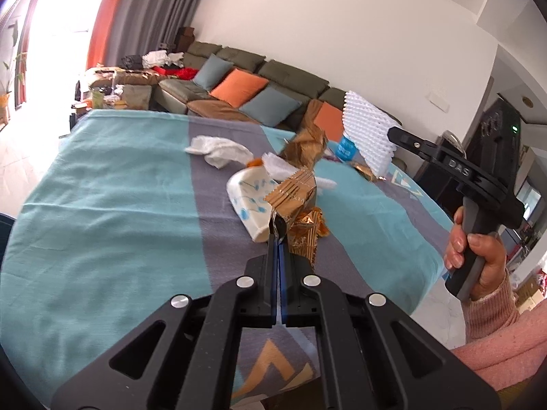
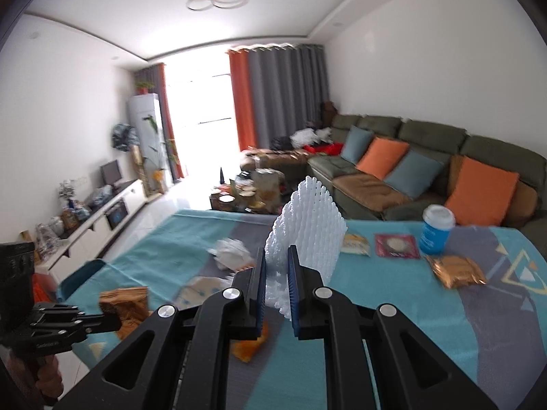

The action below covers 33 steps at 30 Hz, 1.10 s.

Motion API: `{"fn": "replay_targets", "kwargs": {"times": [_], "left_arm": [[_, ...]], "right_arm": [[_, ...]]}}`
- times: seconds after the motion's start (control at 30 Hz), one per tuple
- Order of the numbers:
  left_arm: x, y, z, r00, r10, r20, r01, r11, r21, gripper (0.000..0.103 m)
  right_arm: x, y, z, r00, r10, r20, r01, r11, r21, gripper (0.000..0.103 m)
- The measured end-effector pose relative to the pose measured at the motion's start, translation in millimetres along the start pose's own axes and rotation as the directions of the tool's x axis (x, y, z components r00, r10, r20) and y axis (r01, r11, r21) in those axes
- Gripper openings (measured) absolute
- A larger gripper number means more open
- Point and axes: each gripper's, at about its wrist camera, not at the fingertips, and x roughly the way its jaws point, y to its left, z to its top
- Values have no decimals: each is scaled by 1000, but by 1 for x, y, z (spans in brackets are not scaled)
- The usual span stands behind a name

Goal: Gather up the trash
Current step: 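Carry the foil wrapper and foam sleeve over the teal bin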

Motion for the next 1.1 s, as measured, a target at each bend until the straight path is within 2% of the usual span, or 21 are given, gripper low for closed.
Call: {"fn": "replay_targets", "kwargs": {"times": [0.1, 0.23, 0.37, 0.43, 0.57, 0.83, 1.1], "left_arm": [[-11, 4, 1, 1000, 19, 20, -19, 1000, -9, 1], [-27, 14, 2, 998, 52, 44, -51, 998, -29, 1], [-42, 21, 3, 993, 94, 64, -91, 995, -51, 1], [-51, 26, 2, 991, 112, 73, -108, 992, -62, 1], [-66, 35, 1, 984, 152, 89, -144, 985, -92, 1], [-90, 53, -5, 970, 221, 100, -207, 968, -140, 1], [-117, 73, -11, 944, 308, 117, -281, 938, -201, 1]], "right_arm": [[0, 14, 2, 997, 73, 15, -73, 997, -25, 11], [10, 35, 2, 985, 170, -9, -171, 984, -43, 11], [24, 57, 0, 960, 277, -42, -278, 960, -37, 11], [32, 70, -1, 940, 333, -67, -336, 941, -36, 11], [45, 90, -3, 908, 405, -110, -411, 910, -43, 11], [64, 124, -5, 853, 493, -170, -506, 861, -41, 11], [82, 158, -3, 794, 566, -223, -590, 806, -54, 11]]}}
